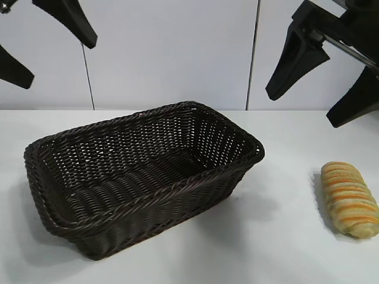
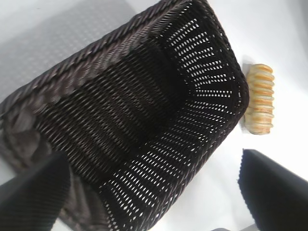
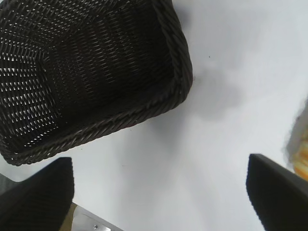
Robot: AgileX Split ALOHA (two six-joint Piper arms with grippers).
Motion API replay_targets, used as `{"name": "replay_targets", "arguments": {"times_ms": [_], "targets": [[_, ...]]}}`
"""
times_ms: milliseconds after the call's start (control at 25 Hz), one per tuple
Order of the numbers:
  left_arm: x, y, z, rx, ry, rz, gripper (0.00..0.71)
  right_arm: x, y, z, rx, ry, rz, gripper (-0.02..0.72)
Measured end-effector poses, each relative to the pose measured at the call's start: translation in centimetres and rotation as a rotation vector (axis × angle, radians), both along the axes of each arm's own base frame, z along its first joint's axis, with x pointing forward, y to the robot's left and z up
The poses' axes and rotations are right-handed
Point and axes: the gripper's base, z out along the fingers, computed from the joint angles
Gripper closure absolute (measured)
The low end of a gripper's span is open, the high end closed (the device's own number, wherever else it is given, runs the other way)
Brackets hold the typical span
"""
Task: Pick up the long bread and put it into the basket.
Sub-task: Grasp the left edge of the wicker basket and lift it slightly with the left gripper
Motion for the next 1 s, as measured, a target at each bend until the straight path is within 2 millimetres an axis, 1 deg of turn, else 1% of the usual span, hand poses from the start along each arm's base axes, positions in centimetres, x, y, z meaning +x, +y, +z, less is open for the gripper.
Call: {"name": "replay_targets", "arguments": {"times_ms": [160, 320, 440, 600, 840, 920, 1000], "targets": [[0.0, 0.4, -3.1, 0.034, 0.046, 0.068, 0.023, 0.0, 0.0, 0.0, 0.0, 0.0, 0.0, 0.008], [1.5, 0.2, -5.8, 0.053, 0.097, 0.092, 0.023, 0.0, 0.0, 0.0, 0.0, 0.0, 0.0, 0.008], [2.5, -0.2, -7.5, 0.028, 0.125, 0.121, 0.023, 0.0, 0.0, 0.0, 0.0, 0.0, 0.0, 0.008], [3.3, -0.8, -9.5, -0.005, 0.166, 0.119, 0.023, 0.0, 0.0, 0.0, 0.0, 0.0, 0.0, 0.008], [4.0, -1.2, -11.0, -0.031, 0.169, 0.128, 0.027, 0.0, 0.0, 0.0, 0.0, 0.0, 0.0, 0.008], [4.1, -1.2, -11.4, -0.026, 0.178, 0.128, 0.046, 0.0, 0.0, 0.0, 0.0, 0.0, 0.0, 0.008], [4.2, -1.2, -11.9, -0.021, 0.189, 0.127, 0.081, 0.0, 0.0, 0.0, 0.0, 0.0, 0.0, 0.008]]}}
